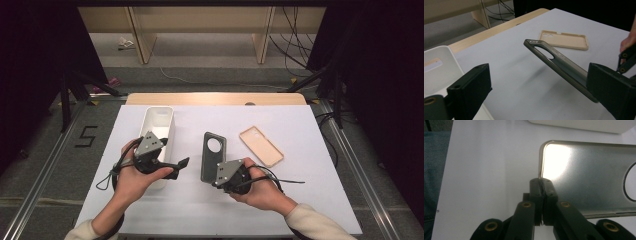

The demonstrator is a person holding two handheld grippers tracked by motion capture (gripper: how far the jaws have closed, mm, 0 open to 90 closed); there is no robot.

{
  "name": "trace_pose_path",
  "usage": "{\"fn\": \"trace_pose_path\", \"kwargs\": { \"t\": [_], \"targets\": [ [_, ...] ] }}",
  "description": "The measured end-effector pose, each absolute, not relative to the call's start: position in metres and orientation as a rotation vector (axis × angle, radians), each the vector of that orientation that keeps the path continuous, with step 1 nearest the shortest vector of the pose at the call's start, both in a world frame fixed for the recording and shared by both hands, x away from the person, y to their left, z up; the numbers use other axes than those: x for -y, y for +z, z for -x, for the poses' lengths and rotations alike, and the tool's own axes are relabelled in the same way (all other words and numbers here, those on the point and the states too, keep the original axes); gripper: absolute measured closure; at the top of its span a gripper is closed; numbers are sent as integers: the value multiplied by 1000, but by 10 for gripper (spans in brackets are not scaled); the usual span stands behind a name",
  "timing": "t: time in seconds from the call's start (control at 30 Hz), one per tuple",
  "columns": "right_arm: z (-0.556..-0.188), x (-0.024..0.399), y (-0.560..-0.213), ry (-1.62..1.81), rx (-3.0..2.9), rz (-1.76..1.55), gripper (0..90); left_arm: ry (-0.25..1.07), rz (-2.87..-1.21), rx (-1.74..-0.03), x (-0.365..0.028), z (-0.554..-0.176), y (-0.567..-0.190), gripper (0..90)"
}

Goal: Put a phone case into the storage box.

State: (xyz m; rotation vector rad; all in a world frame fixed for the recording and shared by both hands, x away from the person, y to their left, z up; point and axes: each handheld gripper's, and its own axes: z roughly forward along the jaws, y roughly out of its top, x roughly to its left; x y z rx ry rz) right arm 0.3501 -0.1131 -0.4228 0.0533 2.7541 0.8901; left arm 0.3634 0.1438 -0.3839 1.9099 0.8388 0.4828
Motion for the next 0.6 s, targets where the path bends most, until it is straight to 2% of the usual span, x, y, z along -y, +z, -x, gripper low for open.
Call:
{"fn": "trace_pose_path", "kwargs": {
  "t": [0.6],
  "targets": [
    [-346,110,-418,862,-2710,-25,895,379,-2014,-1023,-93,-427,-369,236]
  ]
}}
